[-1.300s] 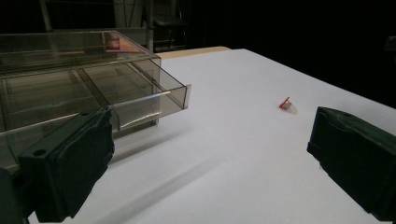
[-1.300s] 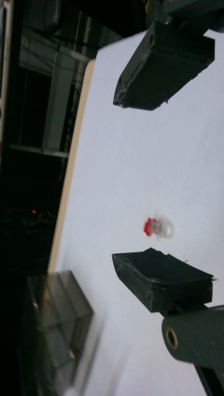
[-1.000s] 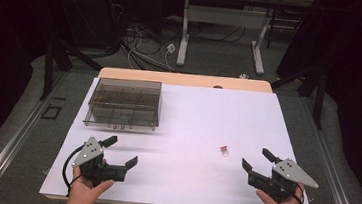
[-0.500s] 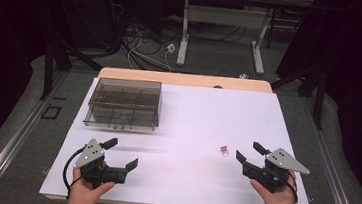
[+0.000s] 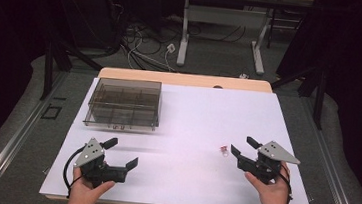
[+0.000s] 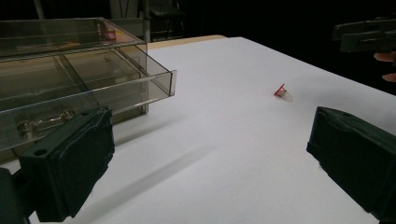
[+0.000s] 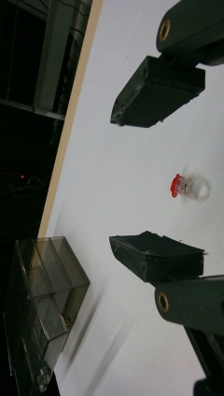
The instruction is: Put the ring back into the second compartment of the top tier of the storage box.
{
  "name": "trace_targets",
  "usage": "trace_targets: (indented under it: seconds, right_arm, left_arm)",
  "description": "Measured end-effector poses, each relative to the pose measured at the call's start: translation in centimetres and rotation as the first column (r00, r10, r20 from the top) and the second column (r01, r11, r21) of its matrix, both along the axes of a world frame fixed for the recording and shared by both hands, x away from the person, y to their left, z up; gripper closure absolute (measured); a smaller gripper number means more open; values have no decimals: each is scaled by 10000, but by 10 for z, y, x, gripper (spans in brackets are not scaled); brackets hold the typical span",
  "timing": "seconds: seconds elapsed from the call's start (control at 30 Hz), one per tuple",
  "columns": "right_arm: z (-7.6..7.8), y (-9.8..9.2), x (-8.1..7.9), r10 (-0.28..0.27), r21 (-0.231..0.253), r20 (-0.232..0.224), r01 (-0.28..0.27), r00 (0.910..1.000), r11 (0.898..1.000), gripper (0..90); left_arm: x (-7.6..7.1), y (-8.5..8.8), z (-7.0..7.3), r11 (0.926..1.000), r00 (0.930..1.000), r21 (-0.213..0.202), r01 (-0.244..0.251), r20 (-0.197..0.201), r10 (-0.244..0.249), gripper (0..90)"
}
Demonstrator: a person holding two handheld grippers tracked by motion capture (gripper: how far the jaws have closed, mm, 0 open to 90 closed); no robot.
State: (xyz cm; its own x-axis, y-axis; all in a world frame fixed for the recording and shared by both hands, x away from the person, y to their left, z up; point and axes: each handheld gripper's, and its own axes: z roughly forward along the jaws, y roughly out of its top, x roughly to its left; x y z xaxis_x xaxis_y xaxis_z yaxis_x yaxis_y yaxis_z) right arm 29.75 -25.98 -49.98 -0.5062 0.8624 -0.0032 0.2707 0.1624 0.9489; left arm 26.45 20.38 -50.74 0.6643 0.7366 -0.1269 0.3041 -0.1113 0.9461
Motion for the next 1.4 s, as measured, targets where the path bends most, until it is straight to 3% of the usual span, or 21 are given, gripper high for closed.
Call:
trace_targets:
  seconds: [0.3,0.57,0.77,1.07,1.17,1.33,1.4]
  right_arm:
    - [-5,11,11,79,-123,-638,-87,9979,9999,370]
    - [-12,15,24,-27,-166,-1457,3,9893,9999,421]
    - [-19,17,37,-370,-326,-2246,304,9738,9990,443]
    - [-26,18,49,-640,-528,-2844,510,9566,9973,464]
    - [-30,19,54,-721,-571,-3167,569,9458,9967,476]
    - [-34,22,59,-753,-631,-3394,571,9376,9964,484]
    - [-38,24,62,-768,-692,-3583,556,9304,9961,492]
  left_arm:
    - [0,0,0,10000,10000,-38,-32,-60,32,9]
    - [1,1,-1,10000,9999,-45,-58,-126,58,12]
    - [1,1,-2,10000,9999,-48,-50,-142,49,12]
    - [1,1,-2,10000,9998,-38,-52,-168,52,12]
    - [1,1,-2,10000,9998,-43,-71,-163,70,13]
    - [2,1,-2,10000,9998,-25,-66,-175,65,13]
    - [2,1,-2,10000,9998,-20,-64,-187,64,13]
